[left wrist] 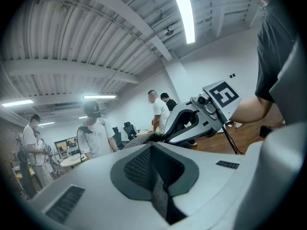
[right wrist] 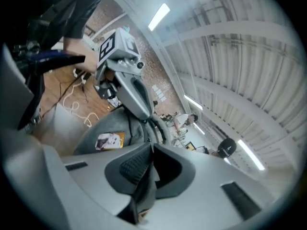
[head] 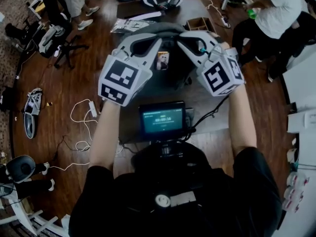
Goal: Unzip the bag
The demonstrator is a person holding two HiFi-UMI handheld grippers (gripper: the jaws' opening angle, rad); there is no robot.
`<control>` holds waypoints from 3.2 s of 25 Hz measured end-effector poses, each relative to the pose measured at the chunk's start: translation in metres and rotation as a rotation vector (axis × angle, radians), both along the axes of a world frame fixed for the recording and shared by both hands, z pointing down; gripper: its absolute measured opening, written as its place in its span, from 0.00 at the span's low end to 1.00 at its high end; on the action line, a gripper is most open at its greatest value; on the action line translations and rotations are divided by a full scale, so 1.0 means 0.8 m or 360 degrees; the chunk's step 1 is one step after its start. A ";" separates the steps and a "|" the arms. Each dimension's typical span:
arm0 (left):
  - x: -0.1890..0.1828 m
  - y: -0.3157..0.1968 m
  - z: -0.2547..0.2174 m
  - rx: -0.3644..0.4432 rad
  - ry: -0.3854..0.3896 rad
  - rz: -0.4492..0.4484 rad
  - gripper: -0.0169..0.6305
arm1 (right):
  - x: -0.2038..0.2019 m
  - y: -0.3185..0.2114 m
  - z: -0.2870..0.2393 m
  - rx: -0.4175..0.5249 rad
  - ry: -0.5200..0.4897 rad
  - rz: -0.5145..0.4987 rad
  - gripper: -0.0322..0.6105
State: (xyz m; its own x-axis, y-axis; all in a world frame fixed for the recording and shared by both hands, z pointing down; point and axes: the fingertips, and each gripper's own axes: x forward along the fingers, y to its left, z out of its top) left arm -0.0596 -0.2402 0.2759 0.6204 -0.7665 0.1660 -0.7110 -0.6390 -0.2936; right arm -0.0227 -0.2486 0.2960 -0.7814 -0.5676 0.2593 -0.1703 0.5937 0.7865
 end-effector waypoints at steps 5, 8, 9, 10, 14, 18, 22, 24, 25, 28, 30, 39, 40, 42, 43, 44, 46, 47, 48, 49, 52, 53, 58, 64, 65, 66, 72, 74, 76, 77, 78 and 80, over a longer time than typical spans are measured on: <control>0.002 0.001 -0.001 0.0009 -0.0007 0.0008 0.03 | 0.000 -0.002 0.007 -0.0207 -0.0020 -0.0175 0.12; 0.003 0.003 -0.001 0.0019 -0.0031 0.0004 0.03 | -0.001 -0.003 0.006 -0.0169 0.0030 -0.0189 0.11; 0.003 0.003 -0.002 0.0013 -0.0019 0.0009 0.03 | 0.000 -0.001 0.004 -0.0184 0.0032 -0.0196 0.10; 0.003 0.004 -0.002 0.0003 0.0001 0.0013 0.03 | 0.002 0.001 0.002 -0.0209 0.0039 -0.0196 0.10; 0.001 0.003 -0.006 -0.0032 0.0071 0.0009 0.03 | 0.014 0.002 -0.003 -0.0256 0.0177 -0.0152 0.10; -0.002 0.003 -0.008 -0.0039 0.0115 0.0008 0.03 | 0.041 -0.005 0.009 -0.0357 0.0210 -0.0105 0.10; -0.004 0.002 -0.010 -0.0052 0.0147 0.0026 0.03 | 0.078 -0.015 0.034 -0.0478 0.0142 -0.0008 0.10; -0.008 0.000 -0.011 -0.0069 0.0171 0.0026 0.03 | 0.096 -0.021 0.054 -0.0541 0.0073 0.0043 0.10; -0.009 0.001 -0.011 -0.0077 0.0180 0.0029 0.03 | 0.103 -0.022 0.065 -0.0576 0.0017 0.0069 0.10; -0.011 0.004 -0.014 -0.0079 0.0189 0.0037 0.03 | 0.115 -0.024 0.089 -0.0658 -0.0178 0.0136 0.10; -0.011 0.005 -0.015 -0.0080 0.0188 0.0044 0.03 | 0.121 -0.027 0.100 -0.0685 -0.0244 0.0170 0.10; -0.018 0.005 -0.015 -0.0067 0.0194 0.0029 0.03 | 0.139 -0.033 0.180 -0.0860 -0.0301 0.0278 0.10; -0.018 0.005 -0.016 -0.0066 0.0194 0.0030 0.03 | 0.140 -0.032 0.189 -0.0880 -0.0315 0.0292 0.10; -0.017 0.006 -0.016 -0.0062 0.0190 0.0030 0.03 | 0.139 -0.033 0.204 -0.0908 -0.0347 0.0313 0.10; -0.016 0.006 -0.016 -0.0061 0.0188 0.0029 0.03 | 0.138 -0.033 0.210 -0.0921 -0.0366 0.0319 0.10; -0.016 0.005 -0.016 -0.0060 0.0186 0.0027 0.03 | 0.138 -0.035 0.216 -0.0934 -0.0382 0.0321 0.10; -0.014 0.003 -0.017 -0.0064 0.0187 0.0028 0.03 | 0.138 -0.038 0.228 -0.0957 -0.0405 0.0316 0.10; -0.013 0.003 -0.016 -0.0067 0.0189 0.0031 0.03 | 0.138 -0.039 0.236 -0.0973 -0.0409 0.0316 0.10; -0.012 0.003 -0.015 -0.0069 0.0189 0.0033 0.03 | 0.139 -0.040 0.245 -0.0992 -0.0411 0.0320 0.10; -0.011 0.003 -0.015 -0.0070 0.0187 0.0035 0.03 | 0.141 -0.040 0.254 -0.1012 -0.0416 0.0326 0.10; -0.008 0.002 -0.014 -0.0074 0.0181 0.0030 0.03 | 0.139 -0.042 0.281 -0.1082 -0.0438 0.0347 0.10; -0.008 0.003 -0.014 -0.0077 0.0180 0.0030 0.03 | 0.136 -0.041 0.289 -0.1105 -0.0439 0.0356 0.10; -0.003 0.005 -0.013 -0.0083 0.0175 0.0038 0.03 | 0.131 -0.045 0.320 -0.1156 -0.0446 0.0397 0.10; -0.001 0.007 -0.010 -0.0078 0.0165 0.0029 0.03 | 0.123 -0.051 0.341 -0.1214 -0.0447 0.0422 0.10; 0.000 0.007 -0.010 -0.0078 0.0162 0.0028 0.03 | 0.123 -0.052 0.343 -0.1223 -0.0454 0.0427 0.10; 0.000 0.006 -0.009 -0.0079 0.0160 0.0026 0.03 | 0.124 -0.053 0.344 -0.1224 -0.0458 0.0428 0.10; 0.000 0.003 -0.006 -0.0075 0.0160 0.0017 0.03 | 0.145 -0.055 0.321 -0.1110 -0.0467 0.0420 0.19; -0.001 0.002 -0.004 -0.0071 0.0157 0.0016 0.03 | 0.160 -0.053 0.272 -0.1087 -0.0600 0.0389 0.37; -0.002 0.002 -0.003 -0.0065 0.0152 0.0017 0.03 | 0.165 -0.040 0.193 -0.0947 -0.0696 0.0289 0.37; -0.001 0.001 -0.003 -0.0060 0.0148 0.0016 0.03 | 0.159 -0.028 0.148 -0.0862 -0.0719 0.0206 0.37; -0.001 0.001 -0.003 -0.0053 0.0142 0.0014 0.03 | 0.146 -0.013 0.104 -0.0780 -0.0724 0.0114 0.37; -0.001 0.001 -0.004 -0.0036 0.0129 0.0009 0.03 | 0.110 0.014 0.040 -0.0634 -0.0653 -0.0038 0.37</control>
State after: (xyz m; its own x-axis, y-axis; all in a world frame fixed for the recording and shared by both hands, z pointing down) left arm -0.0606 -0.2398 0.2729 0.6368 -0.7595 0.1323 -0.7280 -0.6489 -0.2210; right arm 0.0654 -0.2375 0.3282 -0.8745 -0.4693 0.1225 -0.3974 0.8381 0.3738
